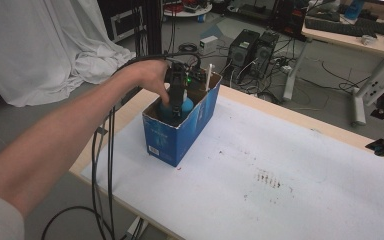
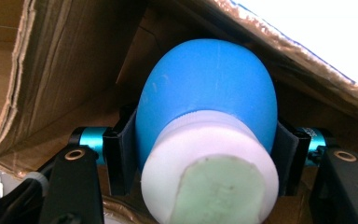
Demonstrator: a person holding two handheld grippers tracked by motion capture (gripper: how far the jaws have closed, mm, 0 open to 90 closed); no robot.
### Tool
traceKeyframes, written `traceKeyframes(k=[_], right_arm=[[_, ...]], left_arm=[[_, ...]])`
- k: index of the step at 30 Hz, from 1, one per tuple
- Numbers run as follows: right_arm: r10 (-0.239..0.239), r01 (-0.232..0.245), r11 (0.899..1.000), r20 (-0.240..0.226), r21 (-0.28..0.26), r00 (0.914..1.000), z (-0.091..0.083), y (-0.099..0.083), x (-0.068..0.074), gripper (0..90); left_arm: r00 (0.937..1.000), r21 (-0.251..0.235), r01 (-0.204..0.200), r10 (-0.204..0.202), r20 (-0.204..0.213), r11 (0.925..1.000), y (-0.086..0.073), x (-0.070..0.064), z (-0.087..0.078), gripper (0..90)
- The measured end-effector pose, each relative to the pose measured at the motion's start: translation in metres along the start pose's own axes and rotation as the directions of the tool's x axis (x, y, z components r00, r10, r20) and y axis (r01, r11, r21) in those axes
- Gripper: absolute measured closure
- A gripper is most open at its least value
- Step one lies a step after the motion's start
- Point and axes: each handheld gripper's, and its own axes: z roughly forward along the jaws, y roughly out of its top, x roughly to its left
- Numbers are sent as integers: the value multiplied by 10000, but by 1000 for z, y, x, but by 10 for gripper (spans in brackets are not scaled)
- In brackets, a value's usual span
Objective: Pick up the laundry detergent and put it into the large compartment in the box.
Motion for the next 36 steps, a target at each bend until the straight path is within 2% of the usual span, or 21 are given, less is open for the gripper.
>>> traceKeyframes(k=[17, 36], right_arm=[[-35, 35, 10000, -64, -68, 10000, 1, 2, -1, 128], [-83, 83, 9999, -56, -62, 9999, 2, 4, 0, 128]], left_arm=[[9999, 26, -21, 21, 132, 10000, 0, 3, 0, 373], [9999, 29, -100, 99, 92, 9999, 0, 2, 0, 370]])
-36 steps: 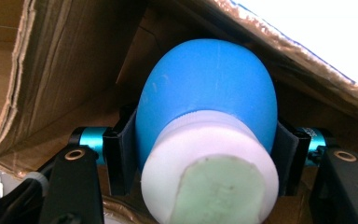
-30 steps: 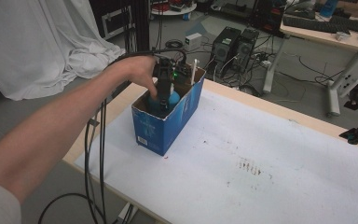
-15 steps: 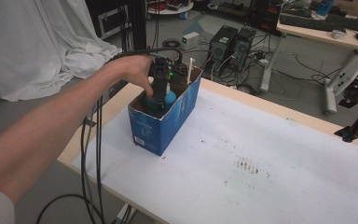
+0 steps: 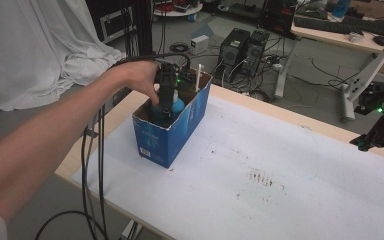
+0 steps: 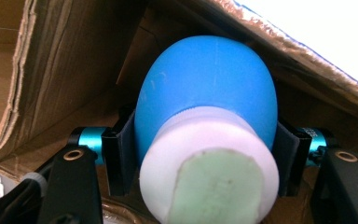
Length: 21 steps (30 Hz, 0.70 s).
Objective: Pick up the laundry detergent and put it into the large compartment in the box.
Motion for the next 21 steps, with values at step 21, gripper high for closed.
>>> traceKeyframes(k=[21], right_arm=[[-25, 25, 10000, 15, 34, 10000, -1, 1, 3, 128]], left_arm=[[9997, -180, 234, -235, -24, 9996, -2, 2, -11, 310]])
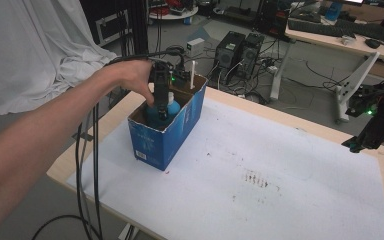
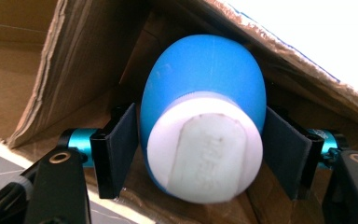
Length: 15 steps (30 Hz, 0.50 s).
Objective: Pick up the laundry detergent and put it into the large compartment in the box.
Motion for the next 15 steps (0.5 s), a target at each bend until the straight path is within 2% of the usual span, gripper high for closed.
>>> traceKeyframes(k=[15], right_arm=[[4, -4, 10000, -9, 40, 10000, -1, -1, 1, 128]], left_arm=[[10000, -24, -28, 28, -6, 10000, 4, -3, -12, 267]])
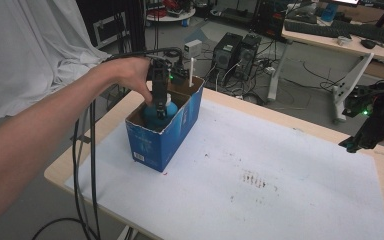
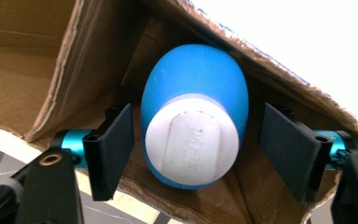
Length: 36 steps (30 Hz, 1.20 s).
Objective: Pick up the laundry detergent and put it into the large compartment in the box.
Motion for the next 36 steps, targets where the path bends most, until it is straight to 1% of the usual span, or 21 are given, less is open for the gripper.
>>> traceKeyframes(k=[2, 6, 7, 10, 12, 14, 16, 20, 23, 27, 28, 29, 31, 32, 33, 34, 35, 36], right_arm=[[0, 0, 10000, -5, 10, 10000, 0, 0, 0, 128], [-70, 70, 10000, 10, -38, 10000, 1, 0, 0, 128], [-70, 70, 10000, 11, -20, 10000, 1, 0, 0, 128], [-57, 57, 10000, 10, -11, 10000, 1, 1, 1, 128], [-59, 59, 10000, 13, -21, 10000, 1, 1, 1, 128], [-28, 28, 10000, 7, -22, 10000, 1, 1, 1, 128], [-83, 83, 10000, -9, -9, 10000, 1, 1, 0, 128], [-52, 52, 10000, -35, -11, 10000, 1, 2, 1, 128], [-59, 59, 10000, -13, -13, 10000, 1, 2, 1, 128], [-49, 49, 10000, -9, -35, 10000, 0, 1, 1, 128], [-1, 1, 10000, 2, -46, 10000, -1, 0, 2, 128], [-1, 1, 10000, 2, -46, 10000, -1, 0, 2, 128], [10, -10, 10000, 6, -64, 10000, -1, -1, 2, 128], [36, -36, 10000, 26, -62, 10000, -2, -2, 2, 128], [8, -8, 10000, 20, -69, 10000, -2, -2, 2, 128], [6, -6, 10000, 28, -81, 10000, -2, -2, 2, 128], [6, -6, 10000, 28, -81, 10000, -2, -2, 2, 128], [45, -45, 10000, 30, -62, 10000, -2, -3, 2, 128]], left_arm=[[10000, -6, -11, 11, -96, 10000, 1, -1, -3, 260], [9998, 49, -178, 179, -123, 9998, 5, -3, -11, 260], [9998, 18, -140, 140, -143, 9999, 6, -4, -13, 260], [9996, 19, -199, 199, -179, 9998, 8, -5, -18, 260], [9992, -83, -344, 342, -219, 9994, 12, -8, -27, 258], [9989, -131, -386, 383, -265, 9992, 13, -9, -29, 240], [9979, -302, -588, 580, -277, 9978, 19, -14, -37, 240], [9950, -259, -907, 895, -434, 9955, 27, -21, -44, 240], [9938, -288, -1030, 1017, -440, 9943, 32, -24, -46, 240], [9886, -160, -1437, 1428, -476, 9895, 45, -33, -52, 240], [9870, -186, -1544, 1533, -480, 9878, 48, -35, -54, 240], [9870, -186, -1544, 1533, -480, 9878, 48, -35, -54, 240], [9839, -312, -1742, 1727, -466, 9842, 55, -39, -57, 240], [9790, -350, -1969, 1945, -614, 9798, 61, -44, -60, 188], [9757, -380, -2126, 2101, -626, 9764, 65, -47, -62, 179], [9757, -380, -2126, 2101, -626, 9764, 65, -47, -62, 179], [9720, -413, -2287, 2258, -648, 9726, 69, -50, -63, 179], [9676, -566, -2469, 2429, -691, 9674, 76, -55, -65, 156]])
